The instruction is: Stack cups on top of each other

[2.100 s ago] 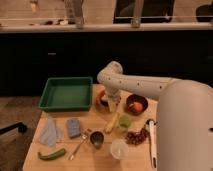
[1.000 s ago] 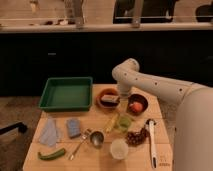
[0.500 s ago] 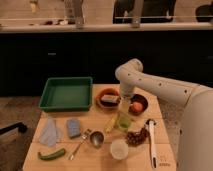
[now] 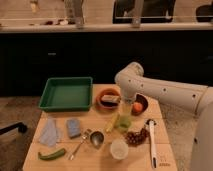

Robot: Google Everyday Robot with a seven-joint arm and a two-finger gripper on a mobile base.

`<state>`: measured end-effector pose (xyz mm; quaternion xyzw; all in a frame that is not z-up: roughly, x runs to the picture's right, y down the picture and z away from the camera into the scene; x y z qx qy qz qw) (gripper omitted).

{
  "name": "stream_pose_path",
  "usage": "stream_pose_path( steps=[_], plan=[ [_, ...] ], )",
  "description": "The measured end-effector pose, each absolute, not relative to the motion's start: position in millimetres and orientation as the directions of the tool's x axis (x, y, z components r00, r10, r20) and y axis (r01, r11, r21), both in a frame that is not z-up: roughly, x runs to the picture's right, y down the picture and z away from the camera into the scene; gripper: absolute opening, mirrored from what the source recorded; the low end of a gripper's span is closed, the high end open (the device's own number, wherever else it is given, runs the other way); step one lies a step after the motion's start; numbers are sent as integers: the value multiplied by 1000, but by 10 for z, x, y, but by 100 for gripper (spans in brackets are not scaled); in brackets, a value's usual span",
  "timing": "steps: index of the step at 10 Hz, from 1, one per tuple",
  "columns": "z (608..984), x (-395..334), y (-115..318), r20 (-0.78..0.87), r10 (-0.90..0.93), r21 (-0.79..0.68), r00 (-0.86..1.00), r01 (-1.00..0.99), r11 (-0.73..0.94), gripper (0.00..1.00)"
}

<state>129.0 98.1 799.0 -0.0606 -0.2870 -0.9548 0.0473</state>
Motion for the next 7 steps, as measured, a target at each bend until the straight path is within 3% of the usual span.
stream_pose_path(
  steps=[7],
  plan=[
    [8155,908,1273,62,30,555,-998,10,-832,80]
  ],
)
